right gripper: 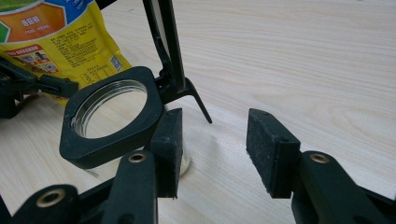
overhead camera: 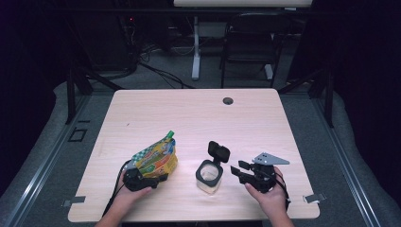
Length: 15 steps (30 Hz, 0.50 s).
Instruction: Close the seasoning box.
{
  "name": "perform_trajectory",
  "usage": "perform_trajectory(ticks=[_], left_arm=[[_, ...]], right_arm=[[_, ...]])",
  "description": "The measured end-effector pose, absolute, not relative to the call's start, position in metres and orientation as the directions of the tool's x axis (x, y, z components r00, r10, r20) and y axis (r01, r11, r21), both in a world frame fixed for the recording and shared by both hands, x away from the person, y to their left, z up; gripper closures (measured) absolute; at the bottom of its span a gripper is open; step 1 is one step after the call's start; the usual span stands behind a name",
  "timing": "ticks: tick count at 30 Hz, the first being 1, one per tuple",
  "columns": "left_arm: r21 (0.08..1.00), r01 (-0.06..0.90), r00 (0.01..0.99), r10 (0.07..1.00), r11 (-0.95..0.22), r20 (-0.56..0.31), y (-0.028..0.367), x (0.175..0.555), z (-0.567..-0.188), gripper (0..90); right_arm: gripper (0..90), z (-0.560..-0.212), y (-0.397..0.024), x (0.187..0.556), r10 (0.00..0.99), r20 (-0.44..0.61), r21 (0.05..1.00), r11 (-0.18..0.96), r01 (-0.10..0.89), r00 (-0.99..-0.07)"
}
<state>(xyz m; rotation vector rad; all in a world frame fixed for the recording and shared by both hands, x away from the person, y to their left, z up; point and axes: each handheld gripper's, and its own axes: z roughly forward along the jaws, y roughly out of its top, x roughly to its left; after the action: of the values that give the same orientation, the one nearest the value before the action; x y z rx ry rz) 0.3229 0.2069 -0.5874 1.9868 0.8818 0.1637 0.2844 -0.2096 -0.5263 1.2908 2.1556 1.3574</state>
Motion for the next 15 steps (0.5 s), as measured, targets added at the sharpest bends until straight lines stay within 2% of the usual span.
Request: perform_trajectory(ticks=[15], left_arm=[[0.796,0.524,0.729,0.643,-0.304,-0.234,0.2078,0.3236,-0.5875,44.9]], right_arm=[[56.3,-0.5262,-0.2099,0.2844,0.805,0.207,0.829,0.158,0.537,-0.556]])
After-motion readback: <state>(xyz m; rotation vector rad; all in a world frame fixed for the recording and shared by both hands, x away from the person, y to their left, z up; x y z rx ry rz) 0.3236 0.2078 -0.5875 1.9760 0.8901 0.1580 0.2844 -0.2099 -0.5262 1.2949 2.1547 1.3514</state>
